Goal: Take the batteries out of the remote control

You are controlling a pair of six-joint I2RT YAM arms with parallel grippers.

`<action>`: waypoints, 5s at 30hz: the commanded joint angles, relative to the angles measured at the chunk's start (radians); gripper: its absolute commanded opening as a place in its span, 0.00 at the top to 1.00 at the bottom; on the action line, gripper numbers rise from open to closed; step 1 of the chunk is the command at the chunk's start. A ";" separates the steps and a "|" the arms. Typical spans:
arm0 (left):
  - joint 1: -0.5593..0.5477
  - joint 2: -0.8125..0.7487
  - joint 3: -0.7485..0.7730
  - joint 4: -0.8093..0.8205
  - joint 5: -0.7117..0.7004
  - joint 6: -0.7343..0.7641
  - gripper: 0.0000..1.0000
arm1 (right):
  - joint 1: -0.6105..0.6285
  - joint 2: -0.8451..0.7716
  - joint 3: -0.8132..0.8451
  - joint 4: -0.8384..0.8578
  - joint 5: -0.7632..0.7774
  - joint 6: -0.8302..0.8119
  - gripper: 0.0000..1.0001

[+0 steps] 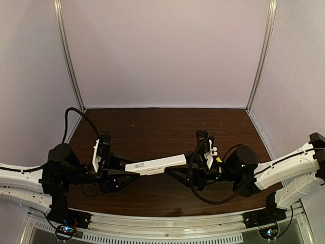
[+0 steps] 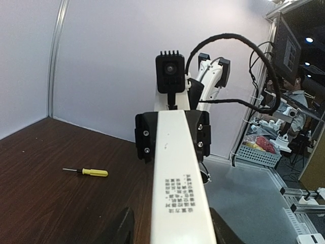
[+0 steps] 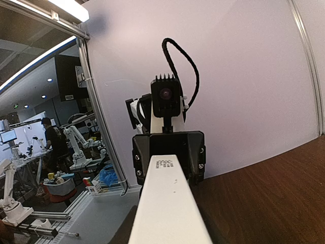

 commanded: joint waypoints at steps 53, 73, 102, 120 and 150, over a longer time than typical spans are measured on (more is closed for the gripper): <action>0.005 0.139 -0.073 0.213 -0.056 0.171 1.00 | -0.080 -0.338 0.339 -1.428 0.244 0.645 0.00; 0.005 0.196 -0.094 0.266 -0.047 0.198 1.00 | -0.130 -0.163 0.384 -1.355 -0.056 0.686 0.39; 0.006 0.199 -0.079 0.230 -0.054 0.203 1.00 | -0.148 -0.277 0.271 -1.330 -0.040 0.703 0.46; 0.006 0.269 -0.035 0.186 -0.072 0.209 1.00 | -0.152 -0.348 0.297 -1.420 0.036 0.526 0.00; 0.006 0.361 0.026 0.131 -0.044 0.231 1.00 | -0.153 -0.248 0.242 -1.319 -0.003 0.581 0.48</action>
